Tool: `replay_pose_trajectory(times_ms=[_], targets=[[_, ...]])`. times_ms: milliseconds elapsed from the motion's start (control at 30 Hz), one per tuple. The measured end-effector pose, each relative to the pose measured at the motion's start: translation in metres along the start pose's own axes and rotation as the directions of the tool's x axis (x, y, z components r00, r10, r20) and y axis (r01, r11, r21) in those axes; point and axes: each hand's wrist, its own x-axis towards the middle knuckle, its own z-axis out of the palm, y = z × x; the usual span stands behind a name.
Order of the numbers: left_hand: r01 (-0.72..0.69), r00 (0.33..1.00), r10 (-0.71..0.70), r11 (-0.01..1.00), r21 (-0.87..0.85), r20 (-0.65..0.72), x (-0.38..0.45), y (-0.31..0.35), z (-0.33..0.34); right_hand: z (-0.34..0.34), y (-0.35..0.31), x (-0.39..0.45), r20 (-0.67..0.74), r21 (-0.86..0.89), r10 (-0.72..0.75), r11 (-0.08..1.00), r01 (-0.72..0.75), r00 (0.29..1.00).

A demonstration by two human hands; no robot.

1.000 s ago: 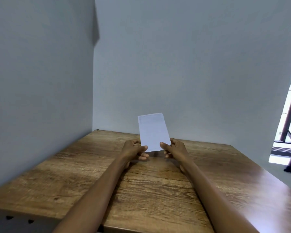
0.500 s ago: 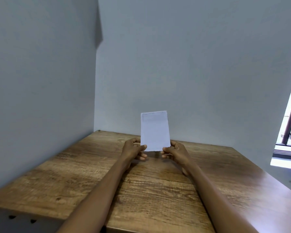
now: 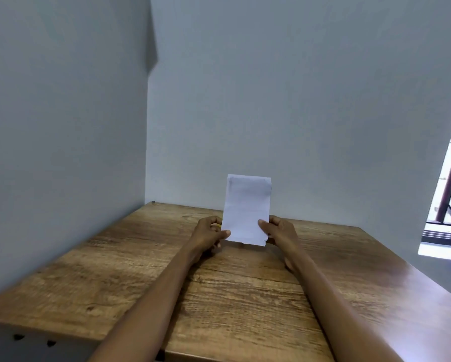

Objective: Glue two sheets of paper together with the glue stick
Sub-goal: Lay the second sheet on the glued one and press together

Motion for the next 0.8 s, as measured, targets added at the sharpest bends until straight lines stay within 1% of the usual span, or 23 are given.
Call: replay_pose_trajectory(times_ms=[67,133,200,300,367,500,633,700,800], targets=[[-0.019,0.999,0.017,0.998,0.056,0.030,0.000,-0.001,0.000,-0.006,-0.001,0.002,-0.092,0.069,0.004,0.998,0.002,0.996],[-0.029,0.998,0.024,0.997,0.076,0.059,0.000,0.000,0.000,-0.010,-0.003,0.003,-0.149,0.160,0.019,0.987,0.005,0.989],[-0.033,0.998,0.028,0.997,0.071,0.063,0.001,0.000,0.000,-0.009,-0.006,0.004,-0.169,0.211,0.009,0.977,0.028,0.986],[-0.036,0.998,0.033,0.998,0.057,0.047,0.001,0.000,-0.001,-0.002,-0.009,0.003,-0.176,0.220,-0.034,0.973,0.073,0.984],[-0.038,0.998,0.035,0.998,0.055,0.047,0.001,-0.001,-0.001,-0.001,-0.010,0.002,-0.158,0.216,-0.045,0.973,0.079,0.986],[-0.021,0.999,0.020,0.998,0.054,0.029,0.000,-0.002,-0.001,-0.002,-0.005,0.000,0.001,0.180,-0.048,0.983,0.047,0.999],[0.006,1.000,-0.006,0.999,0.039,0.008,0.001,-0.003,0.001,0.003,-0.002,-0.001,0.100,0.156,-0.059,0.987,0.043,0.993],[0.027,1.000,-0.027,0.999,0.028,-0.008,0.002,-0.004,0.001,0.005,-0.004,-0.002,0.107,0.171,-0.075,0.984,0.056,0.991],[0.057,0.998,-0.056,0.998,0.031,-0.011,0.004,-0.006,0.001,0.003,-0.004,-0.001,0.000,0.150,-0.073,0.986,0.072,0.997]])
